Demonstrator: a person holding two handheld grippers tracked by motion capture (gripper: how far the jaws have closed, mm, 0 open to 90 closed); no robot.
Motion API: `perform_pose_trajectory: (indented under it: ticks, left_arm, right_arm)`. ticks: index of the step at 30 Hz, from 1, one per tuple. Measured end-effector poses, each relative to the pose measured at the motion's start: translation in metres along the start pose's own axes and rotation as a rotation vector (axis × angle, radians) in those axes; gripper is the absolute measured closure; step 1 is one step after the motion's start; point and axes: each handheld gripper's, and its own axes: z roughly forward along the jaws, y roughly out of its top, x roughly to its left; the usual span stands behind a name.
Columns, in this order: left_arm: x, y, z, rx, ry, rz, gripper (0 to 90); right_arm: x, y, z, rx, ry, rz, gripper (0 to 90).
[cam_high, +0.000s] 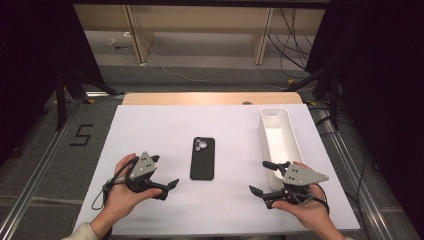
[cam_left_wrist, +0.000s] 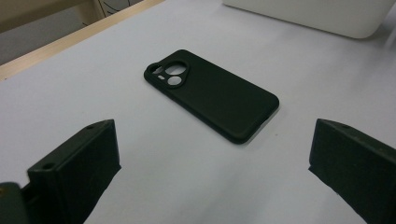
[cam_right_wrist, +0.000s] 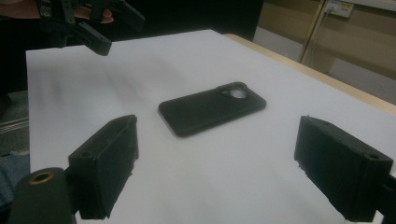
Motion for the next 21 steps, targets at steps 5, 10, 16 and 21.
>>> perform_pose_trajectory:
  ticks: [5,10,16,21]
  left_arm:
    - [-0.001,0.000,0.001,-0.001,-0.003,0.004,2.1]
    - [-0.001,0.000,0.001,-0.001,-0.002,0.003,3.6]
    - [-0.002,0.002,0.003,0.006,0.020,-0.002,20.5]
    - [-0.002,0.007,0.011,0.038,0.035,-0.013,67.4]
  right_arm:
    - [0.001,0.000,0.000,-0.003,0.003,0.005,15.0]
    - [0.002,0.000,0.001,-0.006,0.004,0.008,15.1]
    - [0.002,0.001,0.001,-0.010,0.006,0.010,15.4]
    - [0.002,0.001,0.002,-0.009,0.007,0.015,15.5]
